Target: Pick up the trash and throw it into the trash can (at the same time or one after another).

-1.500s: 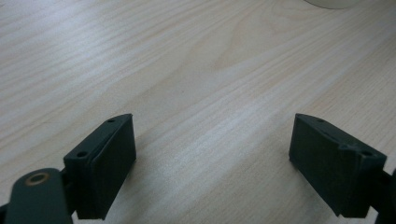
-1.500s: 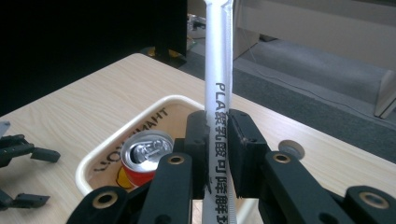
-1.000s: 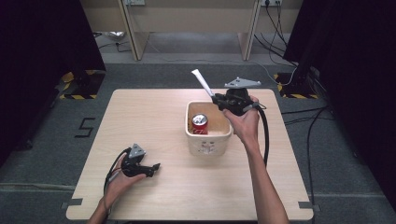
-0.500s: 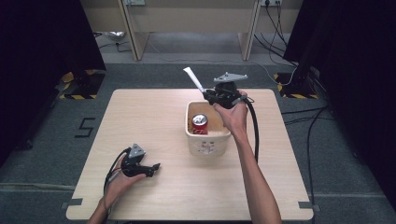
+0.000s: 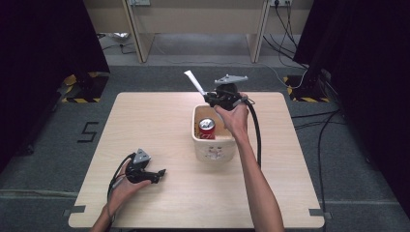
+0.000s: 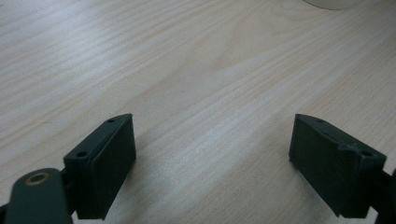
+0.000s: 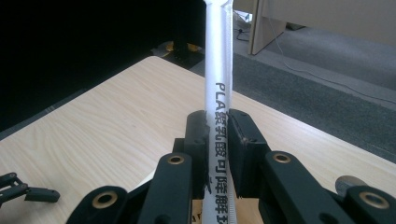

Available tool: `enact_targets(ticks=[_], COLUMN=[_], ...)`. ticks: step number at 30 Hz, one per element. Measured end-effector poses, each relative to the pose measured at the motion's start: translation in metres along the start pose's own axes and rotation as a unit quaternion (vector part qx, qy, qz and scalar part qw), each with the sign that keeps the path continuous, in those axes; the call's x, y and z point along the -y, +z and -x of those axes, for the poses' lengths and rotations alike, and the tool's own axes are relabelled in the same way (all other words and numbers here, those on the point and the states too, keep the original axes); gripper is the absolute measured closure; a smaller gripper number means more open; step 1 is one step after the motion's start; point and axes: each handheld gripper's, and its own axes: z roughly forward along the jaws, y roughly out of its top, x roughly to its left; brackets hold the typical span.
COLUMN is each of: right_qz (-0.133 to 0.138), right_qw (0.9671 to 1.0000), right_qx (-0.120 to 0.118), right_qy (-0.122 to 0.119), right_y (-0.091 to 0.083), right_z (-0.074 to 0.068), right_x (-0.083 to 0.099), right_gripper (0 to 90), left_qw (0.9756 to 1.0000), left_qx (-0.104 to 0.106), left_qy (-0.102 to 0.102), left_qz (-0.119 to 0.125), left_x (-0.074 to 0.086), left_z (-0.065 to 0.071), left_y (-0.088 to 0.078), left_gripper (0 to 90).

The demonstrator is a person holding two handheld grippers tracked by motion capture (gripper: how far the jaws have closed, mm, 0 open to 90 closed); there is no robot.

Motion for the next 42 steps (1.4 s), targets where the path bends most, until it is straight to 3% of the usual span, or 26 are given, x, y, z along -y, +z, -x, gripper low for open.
enact_targets(ticks=[17,34,42], right_qz=[0.005,-0.005,-0.005], right_qw=[0.9997,0.9996,0.9994], right_qx=[0.007,0.01,0.025], right_qy=[0.021,0.025,0.025], right_y=[0.023,0.017,0.004], right_z=[0.008,0.014,0.014], right_x=[0.009,0.024,0.029], right_gripper=[78.5,77.8,62.5], left_qw=[1.0,1.0,1.0], left_qx=[0.002,0.0,-0.001], left_qy=[-0.002,0.0,0.0], left_qz=[0.002,-0.001,0.001], left_x=[0.0,0.0,0.0], left_z=[-0.001,0.0,0.0], left_y=[0.0,0.0,0.0], left_gripper=[14.1,14.1,14.1])
